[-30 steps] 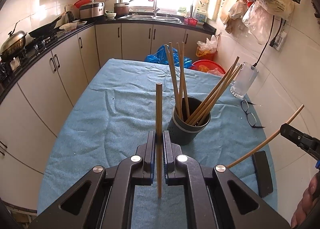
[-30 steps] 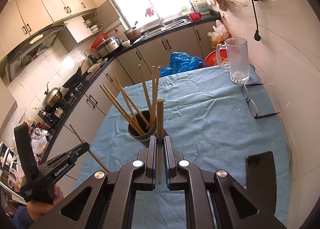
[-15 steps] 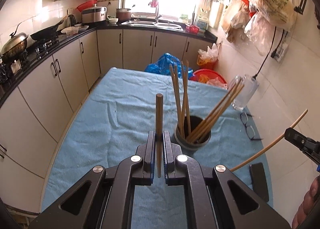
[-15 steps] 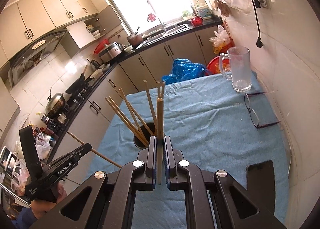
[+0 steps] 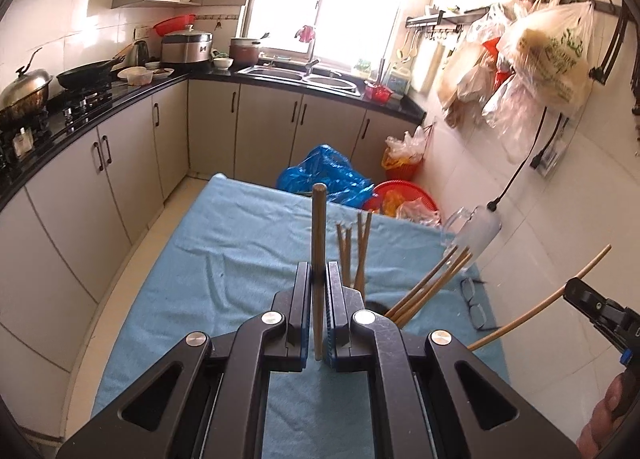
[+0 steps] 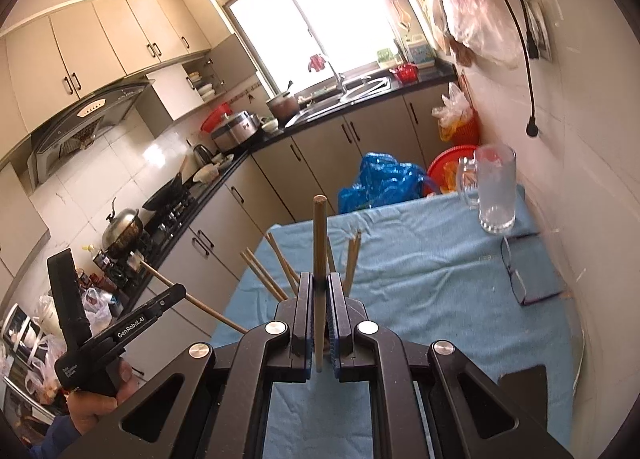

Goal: Organize utensils
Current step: 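Lower both held chopsticks into the black holder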

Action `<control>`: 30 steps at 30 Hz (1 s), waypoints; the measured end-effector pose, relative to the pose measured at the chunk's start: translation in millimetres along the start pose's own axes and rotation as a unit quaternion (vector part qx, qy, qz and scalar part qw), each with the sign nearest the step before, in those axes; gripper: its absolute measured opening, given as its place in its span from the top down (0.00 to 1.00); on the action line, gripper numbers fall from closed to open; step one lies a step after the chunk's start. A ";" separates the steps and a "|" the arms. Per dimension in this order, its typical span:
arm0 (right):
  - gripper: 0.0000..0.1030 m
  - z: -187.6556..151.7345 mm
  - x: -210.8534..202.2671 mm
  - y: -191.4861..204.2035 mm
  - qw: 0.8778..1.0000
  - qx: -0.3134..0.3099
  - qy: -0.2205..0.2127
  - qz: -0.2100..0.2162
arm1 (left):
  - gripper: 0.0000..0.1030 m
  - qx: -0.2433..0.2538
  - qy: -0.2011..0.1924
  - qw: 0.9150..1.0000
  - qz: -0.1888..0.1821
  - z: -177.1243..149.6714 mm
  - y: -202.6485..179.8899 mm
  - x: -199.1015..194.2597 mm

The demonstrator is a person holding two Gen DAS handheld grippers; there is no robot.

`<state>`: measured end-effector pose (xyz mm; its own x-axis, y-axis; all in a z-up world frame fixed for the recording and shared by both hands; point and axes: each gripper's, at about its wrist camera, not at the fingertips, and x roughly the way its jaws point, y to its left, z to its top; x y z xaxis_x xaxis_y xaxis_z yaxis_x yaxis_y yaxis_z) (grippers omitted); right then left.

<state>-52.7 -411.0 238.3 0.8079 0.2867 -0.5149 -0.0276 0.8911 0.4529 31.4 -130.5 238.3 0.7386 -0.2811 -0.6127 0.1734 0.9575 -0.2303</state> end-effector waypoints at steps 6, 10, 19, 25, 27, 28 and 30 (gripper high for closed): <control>0.93 15.9 2.5 11.2 1.000 -0.006 -0.017 -0.011 | 0.94 0.000 -0.008 1.000 -0.029 17.7 -5.6 1.6; 0.93 20.6 12.5 15.4 1.000 -0.005 -0.018 -0.023 | 0.94 0.006 -0.009 0.999 -0.045 23.2 -10.2 8.3; 0.93 17.4 38.1 16.7 0.999 0.007 -0.006 -0.049 | 0.94 0.014 -0.008 0.997 -0.078 32.8 -10.8 15.5; 0.93 16.5 48.0 18.5 0.998 0.005 0.000 -0.059 | 0.94 0.019 0.003 0.996 -0.090 33.7 -11.3 26.8; 0.93 14.7 52.6 18.1 0.998 0.005 0.004 -0.063 | 0.94 0.022 0.010 0.996 -0.092 31.1 -13.0 33.2; 0.93 13.1 55.1 17.7 0.998 0.005 0.006 -0.065 | 0.94 0.022 0.015 0.995 -0.094 29.3 -13.5 36.7; 0.93 10.9 60.3 18.1 0.998 0.005 0.012 -0.069 | 0.94 0.024 0.021 0.995 -0.095 27.3 -14.3 42.0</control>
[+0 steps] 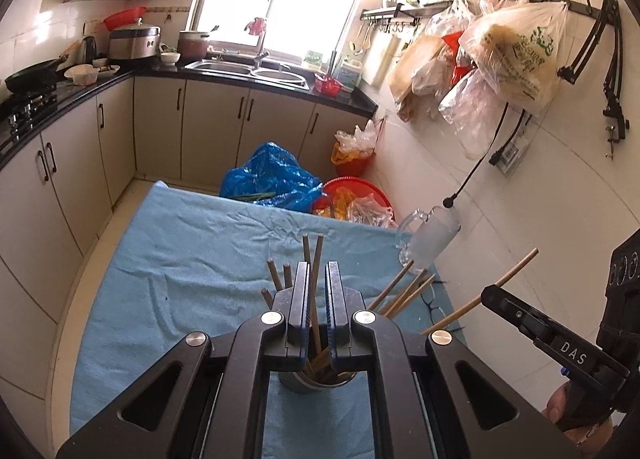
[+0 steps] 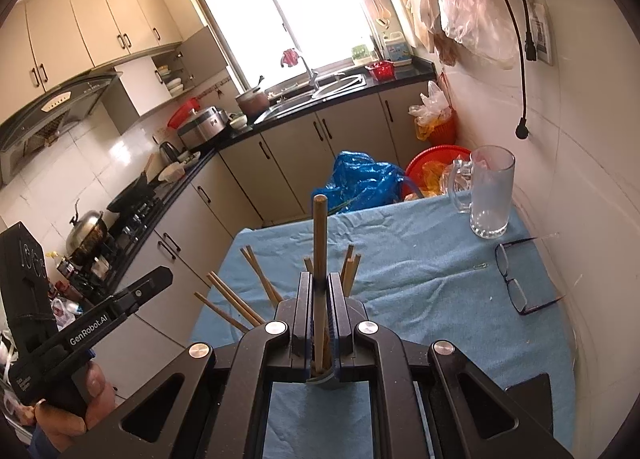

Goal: Organize utensils
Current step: 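Lower both held chopsticks into the black holder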

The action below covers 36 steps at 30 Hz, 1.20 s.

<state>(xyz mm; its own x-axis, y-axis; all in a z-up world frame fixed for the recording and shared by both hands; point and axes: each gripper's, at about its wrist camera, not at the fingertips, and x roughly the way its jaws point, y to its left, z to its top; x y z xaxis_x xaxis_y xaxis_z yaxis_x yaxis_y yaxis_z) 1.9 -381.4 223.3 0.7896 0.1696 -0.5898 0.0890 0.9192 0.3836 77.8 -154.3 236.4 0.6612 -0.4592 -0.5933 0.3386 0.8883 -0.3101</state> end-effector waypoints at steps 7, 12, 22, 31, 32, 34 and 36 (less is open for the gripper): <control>0.93 -9.4 17.2 1.8 1.000 -0.004 0.017 -0.011 | 0.94 0.005 0.017 1.000 -0.010 -4.2 3.1 12.6; 0.93 -17.6 30.1 1.8 0.999 -0.004 0.033 -0.017 | 0.94 0.004 0.023 1.000 -0.013 -6.9 9.4 17.7; 0.92 -26.2 43.5 1.3 0.998 0.000 0.055 -0.016 | 0.94 0.004 0.029 0.999 -0.020 -10.2 13.1 22.6; 0.92 -24.0 41.4 -0.2 0.998 0.006 0.055 -0.013 | 0.94 0.003 0.028 0.999 -0.019 -9.5 14.2 23.5; 0.92 -23.9 41.1 -0.8 0.998 0.007 0.055 -0.013 | 0.94 0.002 0.029 0.999 -0.020 -9.5 14.4 23.8; 0.92 -23.5 41.0 -2.2 0.998 0.008 0.055 -0.012 | 0.94 0.002 0.029 0.999 -0.019 -9.5 14.1 23.9; 0.92 -23.2 40.8 -2.8 0.998 0.010 0.056 -0.010 | 0.94 0.002 0.029 0.999 -0.018 -9.4 14.0 24.3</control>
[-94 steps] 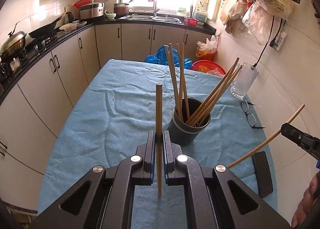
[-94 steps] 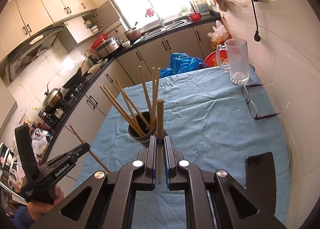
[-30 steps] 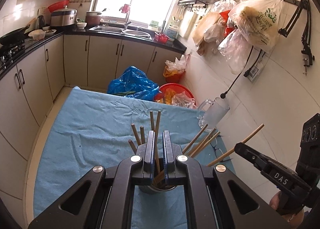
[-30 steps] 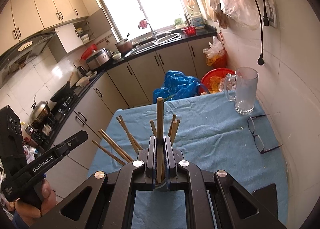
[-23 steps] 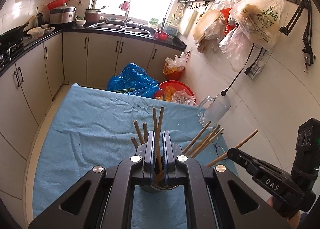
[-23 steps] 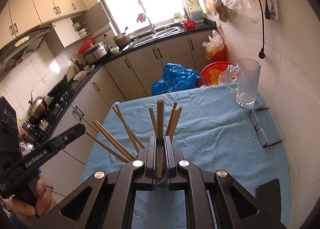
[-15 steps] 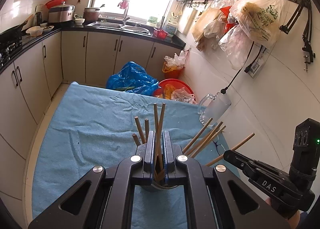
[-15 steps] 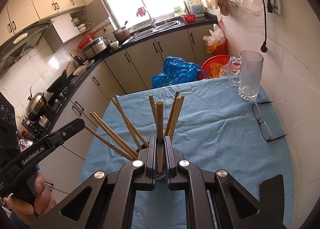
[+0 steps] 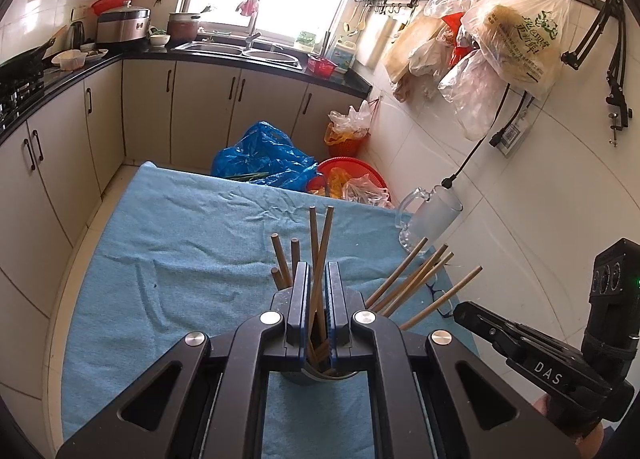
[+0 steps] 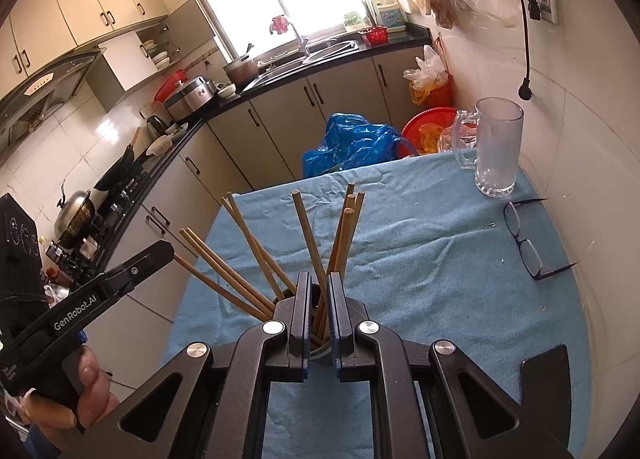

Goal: Organize utensils
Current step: 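Lower both held chopsticks into the black holder, then open both grippers and pull them back from the holder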

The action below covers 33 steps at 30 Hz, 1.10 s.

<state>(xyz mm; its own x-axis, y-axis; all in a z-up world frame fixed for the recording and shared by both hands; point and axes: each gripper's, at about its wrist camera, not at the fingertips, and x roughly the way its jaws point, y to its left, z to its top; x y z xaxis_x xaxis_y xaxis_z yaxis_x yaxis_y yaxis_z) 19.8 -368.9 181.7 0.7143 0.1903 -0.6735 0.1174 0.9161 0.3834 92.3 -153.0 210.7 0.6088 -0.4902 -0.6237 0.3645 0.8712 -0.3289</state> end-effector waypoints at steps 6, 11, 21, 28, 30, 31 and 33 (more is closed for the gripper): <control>0.84 -0.1 -4.2 1.3 1.000 0.000 -0.002 0.001 | 0.94 0.000 -0.003 1.000 0.002 -0.9 0.6 -0.4; 0.61 -2.7 -14.2 1.4 1.000 -0.005 -0.010 -0.013 | 0.83 0.003 -0.012 1.000 0.015 -3.8 -0.5 -8.0; 0.23 -22.9 -48.7 -3.5 0.993 -0.063 -0.024 -0.099 | 0.50 -0.002 -0.028 0.996 0.085 -44.3 -2.8 -42.3; 0.22 -60.4 -62.4 -16.7 0.989 -0.102 -0.001 -0.105 | 0.40 0.008 -0.018 0.992 0.124 -89.2 -19.0 -61.9; 0.22 -70.4 -64.4 -21.6 0.988 -0.111 0.009 -0.105 | 0.34 0.009 -0.011 0.991 0.135 -105.3 -27.0 -66.1; 0.22 -74.9 -65.9 -24.0 0.988 -0.113 0.013 -0.104 | 0.33 0.007 -0.005 0.990 0.139 -112.4 -30.3 -67.3; 0.22 -81.1 -68.9 -30.2 0.989 -0.114 0.019 -0.098 | 0.32 0.006 0.003 0.989 0.149 -123.8 -36.5 -68.8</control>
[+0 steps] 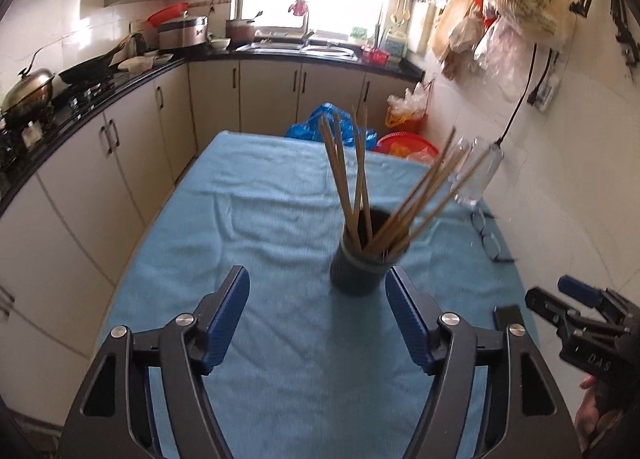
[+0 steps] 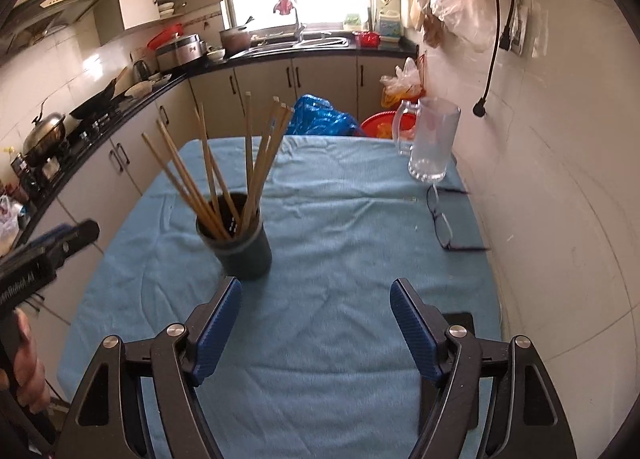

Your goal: Organize utensils

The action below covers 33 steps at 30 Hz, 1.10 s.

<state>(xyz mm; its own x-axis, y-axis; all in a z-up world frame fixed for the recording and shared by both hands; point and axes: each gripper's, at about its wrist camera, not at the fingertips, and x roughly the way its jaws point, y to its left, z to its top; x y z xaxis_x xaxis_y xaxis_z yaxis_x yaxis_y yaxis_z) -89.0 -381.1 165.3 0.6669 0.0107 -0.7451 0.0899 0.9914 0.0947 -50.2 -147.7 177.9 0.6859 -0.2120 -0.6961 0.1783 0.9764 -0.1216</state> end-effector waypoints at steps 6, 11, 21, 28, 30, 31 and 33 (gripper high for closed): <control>0.22 -20.9 -10.1 -6.7 0.999 -0.027 0.006 0.016 | 0.19 0.010 0.010 0.999 0.045 -27.1 -20.1 -19.8; 0.22 -32.7 -20.6 -9.4 0.998 -0.056 0.004 0.028 | 0.11 0.003 0.002 0.995 0.097 -38.2 -31.6 -37.5; 0.22 -54.1 -33.7 -6.4 0.993 -0.100 0.009 0.056 | 0.07 -0.048 0.018 0.988 0.144 -59.8 -27.8 -69.5; 0.22 -59.8 -37.7 -6.7 0.993 -0.105 0.013 0.055 | 0.06 -0.043 0.023 0.986 0.158 -58.8 -29.6 -75.3; 0.22 -57.7 -40.6 -8.0 0.994 -0.100 0.006 0.048 | 0.06 -0.026 0.022 0.987 0.159 -53.6 -33.7 -74.3; 0.22 -56.2 -41.5 -8.7 0.994 -0.096 0.004 0.043 | 0.06 -0.018 0.021 0.988 0.153 -51.1 -35.4 -74.3; 0.22 -54.4 -43.4 -9.0 0.996 -0.088 0.003 0.033 | 0.06 -0.003 0.014 0.989 0.149 -44.5 -39.0 -76.1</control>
<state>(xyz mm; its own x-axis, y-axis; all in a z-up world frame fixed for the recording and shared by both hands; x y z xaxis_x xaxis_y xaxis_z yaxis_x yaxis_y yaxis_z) -159.0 -383.4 160.8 0.6622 0.0773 -0.7454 -0.0855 0.9960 0.0273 -140.7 -167.9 204.1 0.6875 0.0856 -0.7211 -0.0324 0.9957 0.0872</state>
